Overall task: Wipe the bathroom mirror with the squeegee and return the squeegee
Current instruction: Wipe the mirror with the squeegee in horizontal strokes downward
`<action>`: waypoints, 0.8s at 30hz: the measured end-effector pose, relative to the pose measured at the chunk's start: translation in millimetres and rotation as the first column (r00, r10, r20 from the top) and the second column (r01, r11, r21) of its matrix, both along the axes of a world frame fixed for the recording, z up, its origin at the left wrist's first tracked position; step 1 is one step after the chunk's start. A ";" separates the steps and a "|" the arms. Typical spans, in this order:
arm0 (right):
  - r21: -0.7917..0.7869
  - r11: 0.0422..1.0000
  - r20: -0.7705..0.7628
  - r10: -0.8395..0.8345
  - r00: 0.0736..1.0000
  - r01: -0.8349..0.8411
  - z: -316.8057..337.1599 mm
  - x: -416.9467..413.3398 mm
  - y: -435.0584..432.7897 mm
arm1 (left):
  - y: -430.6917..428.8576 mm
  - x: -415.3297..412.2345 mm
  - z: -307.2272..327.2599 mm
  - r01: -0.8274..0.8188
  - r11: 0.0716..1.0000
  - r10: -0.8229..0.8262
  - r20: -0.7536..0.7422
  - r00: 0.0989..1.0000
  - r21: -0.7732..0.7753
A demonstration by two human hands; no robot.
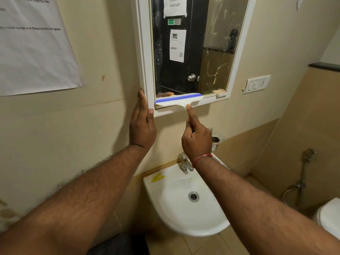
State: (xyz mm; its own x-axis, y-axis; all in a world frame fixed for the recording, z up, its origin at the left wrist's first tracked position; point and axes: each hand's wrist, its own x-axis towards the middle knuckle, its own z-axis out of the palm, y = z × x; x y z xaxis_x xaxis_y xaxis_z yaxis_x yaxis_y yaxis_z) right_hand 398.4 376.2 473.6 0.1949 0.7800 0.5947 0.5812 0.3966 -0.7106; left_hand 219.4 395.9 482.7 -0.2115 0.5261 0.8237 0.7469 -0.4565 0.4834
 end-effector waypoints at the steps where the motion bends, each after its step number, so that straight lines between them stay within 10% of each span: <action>1: -0.012 1.000 0.011 -0.005 1.000 0.005 1.0 0.6 -1.2 | 0.7 -0.5 -0.8 -0.006 1.000 0.006 -0.002 1.000 -0.004; 24: -0.201 0.979 0.193 0.071 0.979 -0.031 91.6 29.9 -28.4 | -12.5 -36.5 25.5 -0.036 0.997 0.019 -0.237 0.971 -0.070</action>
